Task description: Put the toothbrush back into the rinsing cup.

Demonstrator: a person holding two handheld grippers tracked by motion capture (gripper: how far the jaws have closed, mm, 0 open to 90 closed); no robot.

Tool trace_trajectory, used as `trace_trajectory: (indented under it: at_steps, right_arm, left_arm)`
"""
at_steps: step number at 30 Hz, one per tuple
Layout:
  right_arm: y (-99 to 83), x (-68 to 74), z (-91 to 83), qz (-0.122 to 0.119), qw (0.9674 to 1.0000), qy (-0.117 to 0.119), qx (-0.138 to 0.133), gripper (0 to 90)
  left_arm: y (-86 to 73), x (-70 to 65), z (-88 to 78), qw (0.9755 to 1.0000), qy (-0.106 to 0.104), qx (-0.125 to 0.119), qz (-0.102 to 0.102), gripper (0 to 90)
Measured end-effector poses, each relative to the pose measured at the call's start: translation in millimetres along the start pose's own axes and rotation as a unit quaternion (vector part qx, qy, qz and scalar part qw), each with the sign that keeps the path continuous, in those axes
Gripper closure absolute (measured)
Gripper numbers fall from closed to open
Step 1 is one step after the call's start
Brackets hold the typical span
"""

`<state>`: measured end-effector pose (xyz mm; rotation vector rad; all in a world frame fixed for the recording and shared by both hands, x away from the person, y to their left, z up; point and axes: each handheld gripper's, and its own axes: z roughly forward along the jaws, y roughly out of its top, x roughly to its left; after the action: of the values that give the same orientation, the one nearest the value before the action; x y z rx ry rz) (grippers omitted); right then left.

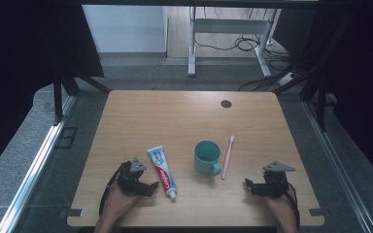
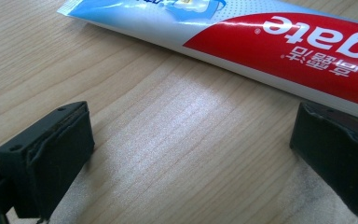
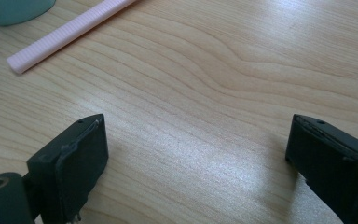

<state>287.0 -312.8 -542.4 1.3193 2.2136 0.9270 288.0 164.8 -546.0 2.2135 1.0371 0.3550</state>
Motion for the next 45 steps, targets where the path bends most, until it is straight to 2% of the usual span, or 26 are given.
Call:
trace_trajectory:
  at_steps: [22, 27, 36, 45]
  right_arm:
    - [-0.1, -0.2, -0.2, 0.001, 1.0000, 0.000, -0.001, 5.9]
    - [-1.4, -1.4, -2.6, 0.006, 0.9999, -0.002, -0.009, 13.1]
    - [-2.3, -3.7, -4.1, 0.009, 0.9999, 0.007, -0.012, 13.1]
    - [-0.8, -5.0, -8.6, 0.006, 0.9998, 0.006, -0.015, 13.0]
  left_arm:
    - [0.1, 0.7, 0.0, 1.0000, 0.001, 0.000, -0.001, 0.0]
    - [0.1, 0.7, 0.2, 1.0000, 0.002, -0.002, -0.004, 0.0]
    - [0.1, 1.1, 0.1, 1.0000, 0.003, -0.001, -0.004, 0.0]
    - [0.1, 1.1, 0.1, 1.0000, 0.003, -0.001, -0.005, 0.0]
